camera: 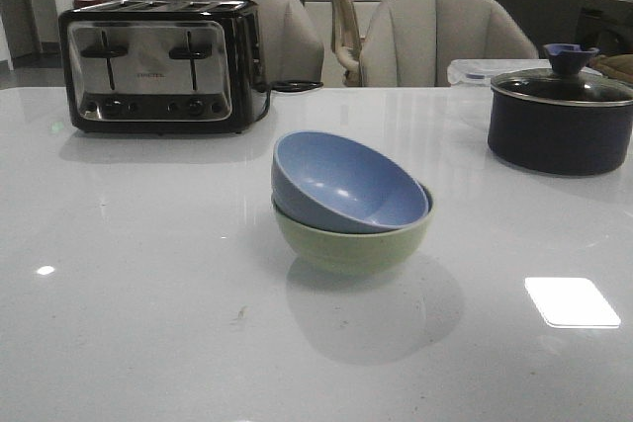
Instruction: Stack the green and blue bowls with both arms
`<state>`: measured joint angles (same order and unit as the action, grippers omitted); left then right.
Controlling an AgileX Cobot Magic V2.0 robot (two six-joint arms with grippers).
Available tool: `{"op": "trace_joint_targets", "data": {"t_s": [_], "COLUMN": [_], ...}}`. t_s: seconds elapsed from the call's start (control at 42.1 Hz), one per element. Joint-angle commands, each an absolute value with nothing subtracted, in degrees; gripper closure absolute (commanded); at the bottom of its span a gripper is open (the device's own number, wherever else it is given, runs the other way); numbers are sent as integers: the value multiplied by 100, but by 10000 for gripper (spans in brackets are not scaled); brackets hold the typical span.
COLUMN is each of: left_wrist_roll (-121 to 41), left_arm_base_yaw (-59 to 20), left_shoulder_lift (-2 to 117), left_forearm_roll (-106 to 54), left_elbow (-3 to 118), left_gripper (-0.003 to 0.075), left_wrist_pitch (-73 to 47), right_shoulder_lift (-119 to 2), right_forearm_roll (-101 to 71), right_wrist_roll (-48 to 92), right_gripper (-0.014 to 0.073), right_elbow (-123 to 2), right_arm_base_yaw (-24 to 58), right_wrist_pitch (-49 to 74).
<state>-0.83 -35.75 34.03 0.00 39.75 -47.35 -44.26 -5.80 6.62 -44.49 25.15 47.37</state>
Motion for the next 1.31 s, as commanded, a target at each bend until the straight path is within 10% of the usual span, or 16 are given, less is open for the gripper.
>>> {"op": "trace_joint_targets", "data": {"t_s": [0.0,0.261,0.713,1.284], "left_wrist_roll": [0,0,0,0], "left_arm_base_yaw": [-3609,-3563,-1021,-399], "left_shoulder_lift": [3409,3182,422,-154], "left_forearm_roll": [0,615,432,155], "left_elbow": [4143,3990,681,-139], "left_gripper": [620,619,619,620], "left_wrist_pitch": [-4369,-4006,-255,461], "right_shoulder_lift": [-4386,-4386,-4386,-4386], "right_forearm_roll": [-561,-561,-561,-561], "right_wrist_roll": [719,719,719,719], "right_gripper": [552,552,552,552], "right_elbow": [-4614,-4614,-4614,-4614], "right_arm_base_yaw": [2511,2511,2511,2511], "right_wrist_pitch": [4389,4389,4389,4398]}}
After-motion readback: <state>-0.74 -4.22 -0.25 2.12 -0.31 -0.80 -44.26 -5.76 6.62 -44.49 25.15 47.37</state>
